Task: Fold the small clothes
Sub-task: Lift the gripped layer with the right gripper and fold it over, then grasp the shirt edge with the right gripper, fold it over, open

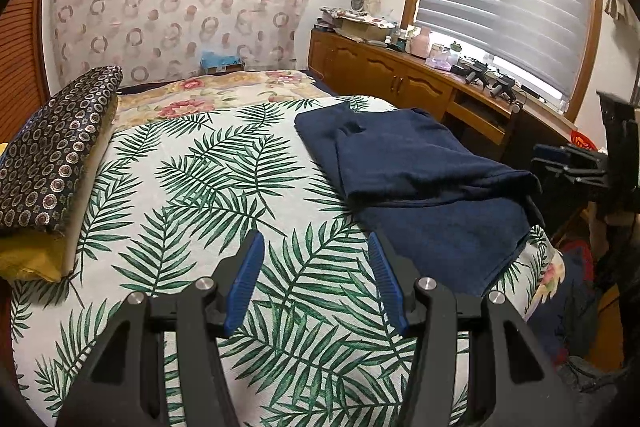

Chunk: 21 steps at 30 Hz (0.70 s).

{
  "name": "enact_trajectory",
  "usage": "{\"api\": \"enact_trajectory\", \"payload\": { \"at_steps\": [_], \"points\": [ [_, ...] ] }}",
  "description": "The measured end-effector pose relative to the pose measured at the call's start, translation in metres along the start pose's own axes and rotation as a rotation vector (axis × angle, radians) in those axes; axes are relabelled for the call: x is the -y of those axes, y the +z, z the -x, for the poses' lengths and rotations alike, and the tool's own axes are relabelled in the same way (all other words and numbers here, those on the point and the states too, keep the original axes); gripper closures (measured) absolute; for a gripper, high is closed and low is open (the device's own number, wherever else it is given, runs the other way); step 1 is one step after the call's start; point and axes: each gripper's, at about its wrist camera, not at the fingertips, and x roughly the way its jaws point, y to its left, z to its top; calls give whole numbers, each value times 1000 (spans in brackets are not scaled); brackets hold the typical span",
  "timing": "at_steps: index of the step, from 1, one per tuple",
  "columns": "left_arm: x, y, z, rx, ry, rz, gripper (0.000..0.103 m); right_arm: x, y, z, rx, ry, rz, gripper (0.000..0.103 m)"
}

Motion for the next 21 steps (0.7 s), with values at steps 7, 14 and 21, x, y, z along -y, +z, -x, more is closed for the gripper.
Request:
{"api": "enact_trajectory", "payload": {
  "at_steps": [7,14,21],
  "points": [
    [-3,-3,1,-3,4,7,50,-31,21,-26,5,66,64,45],
    [-5,-6,-1,-10,3,12,50,-70,46,-74,-36,150,137,45],
    [-4,-9,-4,-23,-3,10,50,-108,58,-116,-124,234,227,45]
  ]
}}
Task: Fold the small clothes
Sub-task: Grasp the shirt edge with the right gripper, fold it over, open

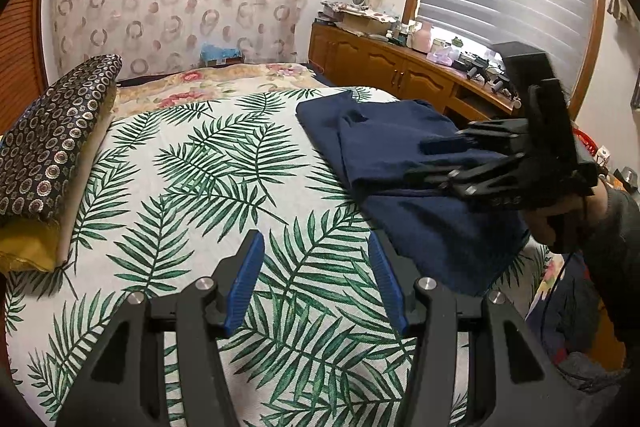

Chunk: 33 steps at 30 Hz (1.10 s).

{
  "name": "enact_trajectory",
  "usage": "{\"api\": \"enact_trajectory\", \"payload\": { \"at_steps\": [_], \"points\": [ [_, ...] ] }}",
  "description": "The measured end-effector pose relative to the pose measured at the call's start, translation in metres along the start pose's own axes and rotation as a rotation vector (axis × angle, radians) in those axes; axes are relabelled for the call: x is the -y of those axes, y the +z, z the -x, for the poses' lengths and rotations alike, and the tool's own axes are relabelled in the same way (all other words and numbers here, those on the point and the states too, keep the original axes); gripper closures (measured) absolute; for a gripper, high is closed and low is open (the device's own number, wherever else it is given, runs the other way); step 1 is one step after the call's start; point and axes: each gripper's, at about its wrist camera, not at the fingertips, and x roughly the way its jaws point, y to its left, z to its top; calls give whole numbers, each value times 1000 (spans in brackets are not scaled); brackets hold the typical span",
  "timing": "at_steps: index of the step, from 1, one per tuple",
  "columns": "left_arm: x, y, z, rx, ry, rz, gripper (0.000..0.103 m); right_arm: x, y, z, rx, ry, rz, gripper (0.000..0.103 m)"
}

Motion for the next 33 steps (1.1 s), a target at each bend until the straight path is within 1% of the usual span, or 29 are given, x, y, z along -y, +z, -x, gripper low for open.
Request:
{"api": "enact_trajectory", "payload": {
  "at_steps": [2,4,7,10,11,13,14,15,16,19,21,23,25,29,33],
  "points": [
    [-1,-1,-1,-5,-2,3,50,-9,2,-14,-36,36,27,45],
    [-2,-2,-1,-8,-2,3,50,-15,2,-25,-64,52,41,45],
    [0,-1,-3,-9,-3,2,50,-17,2,-39,-99,42,58,45],
    [0,-2,-3,-10,-3,4,50,-9,3,-44,-106,47,28,46],
    [1,-1,-4,-11,-4,5,50,-6,3,-44,-101,49,15,50],
    [1,-2,-4,-13,-4,4,50,-5,4,-45,-96,45,14,80],
    [1,-2,-3,-14,-5,2,50,-4,5,-43,-90,43,19,85],
    [2,-2,-3,-14,-5,0,50,-1,7,-41,-82,42,18,96],
    [2,-3,-4,-15,-5,-1,50,1,9,-37,-66,36,13,97],
    [2,-3,-4,-15,-6,-1,50,18,21,-11,20,-25,-8,97],
    [3,-3,-5,-17,-7,-2,50,34,28,2,54,-66,-21,98],
    [3,-3,-6,-18,-8,-1,50,55,37,14,75,-127,-33,98],
    [4,-3,-6,-19,-8,-2,50,76,44,19,82,-175,-49,98],
    [6,-3,-8,-24,-8,-4,50,119,56,22,89,-304,-87,98],
    [8,-4,-10,-31,-11,-9,50,162,57,9,42,-423,-172,98]
  ]
}}
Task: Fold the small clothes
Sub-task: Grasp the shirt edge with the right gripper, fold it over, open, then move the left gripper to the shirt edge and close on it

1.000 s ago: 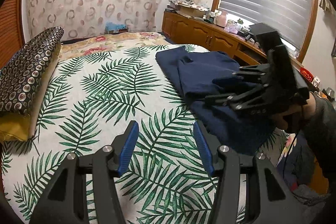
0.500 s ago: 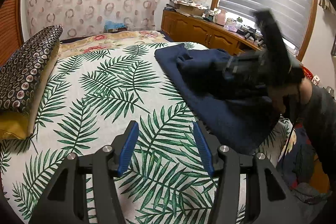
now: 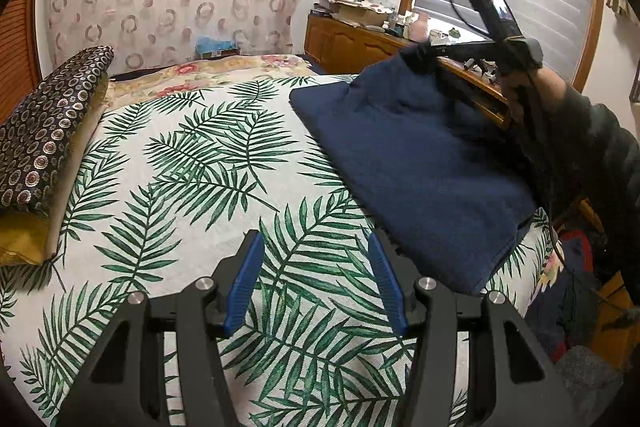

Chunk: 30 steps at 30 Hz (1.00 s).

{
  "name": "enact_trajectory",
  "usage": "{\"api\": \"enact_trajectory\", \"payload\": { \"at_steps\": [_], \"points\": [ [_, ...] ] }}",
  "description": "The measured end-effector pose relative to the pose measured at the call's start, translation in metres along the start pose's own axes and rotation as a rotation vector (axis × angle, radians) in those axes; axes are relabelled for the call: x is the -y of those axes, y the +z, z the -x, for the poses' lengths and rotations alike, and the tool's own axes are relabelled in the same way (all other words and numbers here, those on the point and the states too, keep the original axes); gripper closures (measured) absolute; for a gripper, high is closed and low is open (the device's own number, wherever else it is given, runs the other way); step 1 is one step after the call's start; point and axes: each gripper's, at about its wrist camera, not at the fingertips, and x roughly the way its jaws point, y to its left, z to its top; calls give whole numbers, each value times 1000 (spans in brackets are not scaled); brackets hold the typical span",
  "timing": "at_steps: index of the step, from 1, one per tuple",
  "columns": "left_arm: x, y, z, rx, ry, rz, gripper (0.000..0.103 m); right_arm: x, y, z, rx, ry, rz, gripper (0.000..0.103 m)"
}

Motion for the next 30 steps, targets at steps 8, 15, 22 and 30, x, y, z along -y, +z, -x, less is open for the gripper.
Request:
{"api": "enact_trajectory", "payload": {
  "at_steps": [8,15,22,30],
  "points": [
    [6,1,-7,-16,-14,-14,50,22,-14,10,-18,-11,-60,72],
    [18,3,-14,-31,-31,-44,50,-5,-62,55,-4,109,-20,60],
    [35,4,-24,-60,-58,-79,50,-32,-122,82,-42,203,-11,58],
    [49,1,-33,-93,-77,-103,50,-44,-158,76,-79,200,8,55]
  ]
}}
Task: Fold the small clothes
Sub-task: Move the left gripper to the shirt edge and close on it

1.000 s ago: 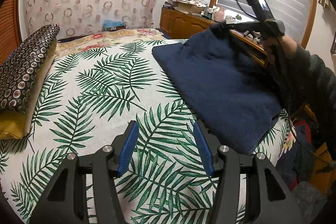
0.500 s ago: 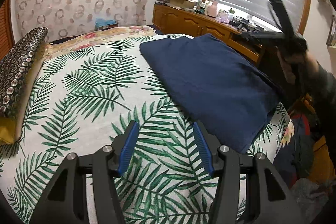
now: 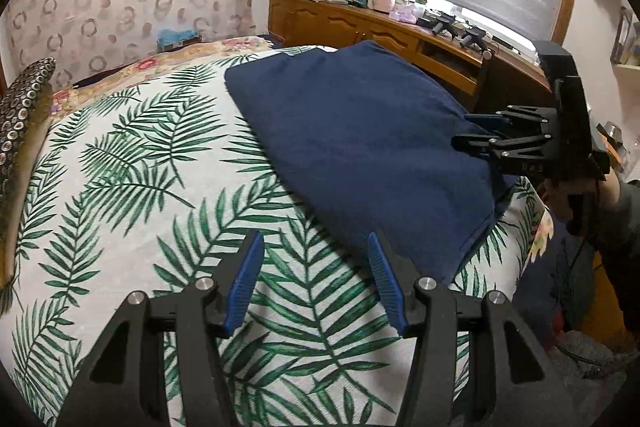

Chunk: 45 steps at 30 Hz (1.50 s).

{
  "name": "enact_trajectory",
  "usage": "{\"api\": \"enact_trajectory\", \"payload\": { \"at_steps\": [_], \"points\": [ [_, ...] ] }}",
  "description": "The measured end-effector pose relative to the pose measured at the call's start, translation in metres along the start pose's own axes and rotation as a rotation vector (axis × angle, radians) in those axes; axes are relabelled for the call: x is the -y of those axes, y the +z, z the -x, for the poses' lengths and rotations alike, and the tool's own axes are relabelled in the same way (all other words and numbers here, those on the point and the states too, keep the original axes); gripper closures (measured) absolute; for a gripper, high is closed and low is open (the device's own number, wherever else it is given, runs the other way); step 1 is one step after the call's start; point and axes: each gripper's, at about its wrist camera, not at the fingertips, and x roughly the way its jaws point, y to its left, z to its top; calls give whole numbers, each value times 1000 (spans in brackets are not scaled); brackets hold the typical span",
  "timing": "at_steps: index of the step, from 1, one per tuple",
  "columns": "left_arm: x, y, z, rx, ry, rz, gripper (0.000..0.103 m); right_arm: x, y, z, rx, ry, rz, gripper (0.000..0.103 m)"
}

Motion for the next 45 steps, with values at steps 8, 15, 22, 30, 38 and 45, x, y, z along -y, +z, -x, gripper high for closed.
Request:
{"api": "enact_trajectory", "payload": {
  "at_steps": [8,15,22,30,38,45],
  "points": [
    [9,-5,-8,-33,-42,-2,50,10,-18,-6,15,32,-65,45],
    [12,-6,-5,-32,-89,9,50,12,-21,-5,28,37,-61,44],
    [20,-9,-13,-67,-110,-6,50,11,-23,-4,32,22,-61,44],
    [24,-14,-14,-75,-133,-19,55,6,-22,-1,19,-8,-51,43],
    [28,-12,-12,-84,-182,-15,97,5,-27,20,42,15,-75,43],
    [35,23,14,18,-197,-38,100,-11,-30,41,61,75,-50,43]
  ]
}}
